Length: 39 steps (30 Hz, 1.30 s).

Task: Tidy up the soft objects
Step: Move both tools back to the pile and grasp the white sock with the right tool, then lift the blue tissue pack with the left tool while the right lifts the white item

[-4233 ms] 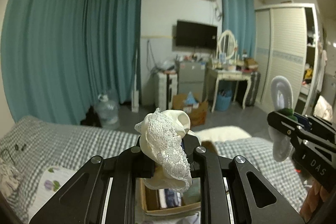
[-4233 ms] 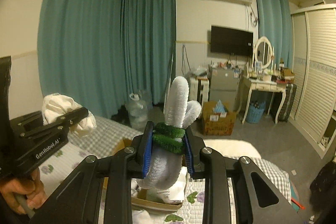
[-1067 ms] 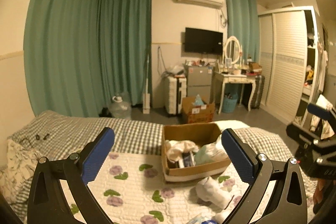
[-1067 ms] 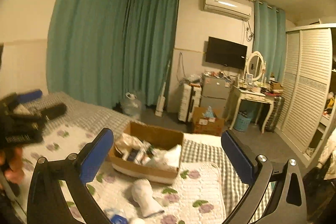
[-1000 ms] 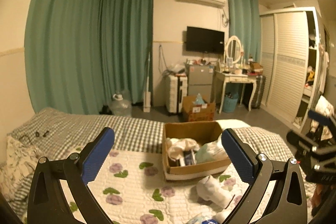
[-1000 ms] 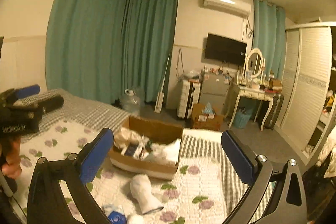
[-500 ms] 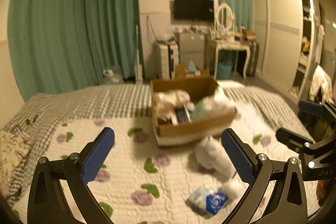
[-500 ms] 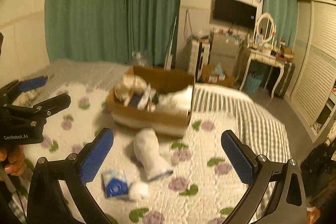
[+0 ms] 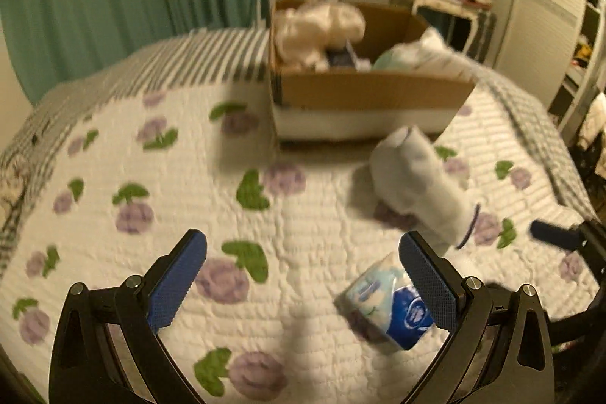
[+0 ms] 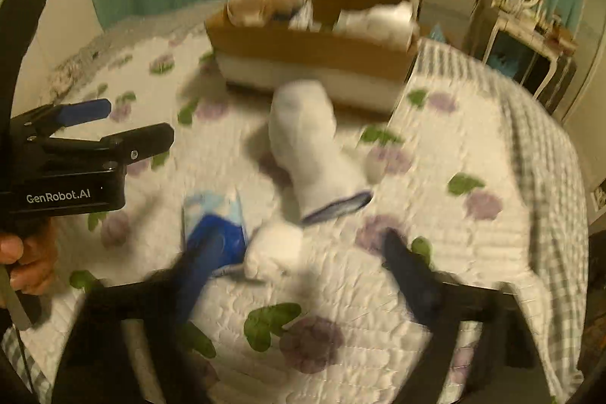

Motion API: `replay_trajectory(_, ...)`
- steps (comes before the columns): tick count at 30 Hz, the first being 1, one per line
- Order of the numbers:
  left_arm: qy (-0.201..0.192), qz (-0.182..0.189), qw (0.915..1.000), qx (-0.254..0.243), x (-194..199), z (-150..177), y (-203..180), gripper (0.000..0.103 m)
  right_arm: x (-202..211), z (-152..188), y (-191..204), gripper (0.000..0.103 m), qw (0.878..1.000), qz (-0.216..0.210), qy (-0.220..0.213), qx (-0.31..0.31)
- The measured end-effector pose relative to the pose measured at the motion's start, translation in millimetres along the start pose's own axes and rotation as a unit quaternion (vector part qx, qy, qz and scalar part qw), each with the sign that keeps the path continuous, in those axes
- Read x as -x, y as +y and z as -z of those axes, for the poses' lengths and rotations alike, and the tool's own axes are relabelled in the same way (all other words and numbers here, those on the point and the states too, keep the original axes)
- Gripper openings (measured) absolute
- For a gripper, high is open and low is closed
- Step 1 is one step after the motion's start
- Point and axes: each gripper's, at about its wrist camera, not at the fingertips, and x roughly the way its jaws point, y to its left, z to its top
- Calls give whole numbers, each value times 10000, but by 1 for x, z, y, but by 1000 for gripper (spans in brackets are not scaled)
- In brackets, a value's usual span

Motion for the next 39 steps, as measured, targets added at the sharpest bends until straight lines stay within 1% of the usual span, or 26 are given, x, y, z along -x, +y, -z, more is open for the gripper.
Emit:
replay_trajectory(4,277,60,9995,135,-16,6,-4,103,-22,3,-2,70,9993,-125,337,-90)
replay_trajectory(6,468,154,9986,211,-25,9,-7,103,-35,7,2,65,9983,-163,562,-26)
replay_trajectory(9,656,243,9972,250,-36,15,-12,103,-43,9,2,38,9970,-224,741,-10)
replay_trajectory(10,700,263,9969,249,-39,16,-14,103,-44,9,-2,19,9966,-202,785,-118)
replay_trajectory(11,739,271,9966,232,-42,17,-17,103,-45,9,-9,17,9960,-137,818,-320)
replay_trajectory(14,779,266,9965,171,-50,22,-25,103,-37,8,-43,14,9925,142,658,-1019)
replay_trajectory(17,948,412,9945,182,-57,26,-35,103,-25,8,-65,14,9897,356,444,-1315)
replay_trajectory(19,1032,453,9936,115,-60,28,-42,103,-24,7,-69,14,9891,372,430,-1360)
replay_trajectory(22,1232,521,9910,75,-67,34,-51,103,-26,7,-63,14,9910,356,470,-1198)
replay_trajectory(24,1342,522,9895,105,-71,39,-53,96,-26,7,-58,14,9922,320,464,-1113)
replay_trajectory(25,1357,491,9895,108,-72,41,-54,90,-26,6,-58,14,9923,296,462,-1113)
replay_trajectory(26,1328,473,9900,111,-72,44,-53,81,-26,9,-56,14,9922,283,459,-1123)
replay_trajectory(28,1219,467,9914,92,-68,46,-53,77,-29,8,-59,14,9920,245,479,-1144)
replay_trajectory(30,1071,586,9924,148,-62,45,-49,68,-28,8,-59,14,9923,224,477,-1120)
replay_trajectory(31,976,654,9928,214,-59,44,-46,61,-28,8,-59,14,9926,217,463,-1101)
replay_trajectory(32,809,660,9941,286,-53,43,-41,57,-27,8,-57,14,9930,208,434,-1081)
replay_trajectory(39,371,561,9971,359,-28,35,-23,57,-12,7,-48,14,9952,225,114,-943)
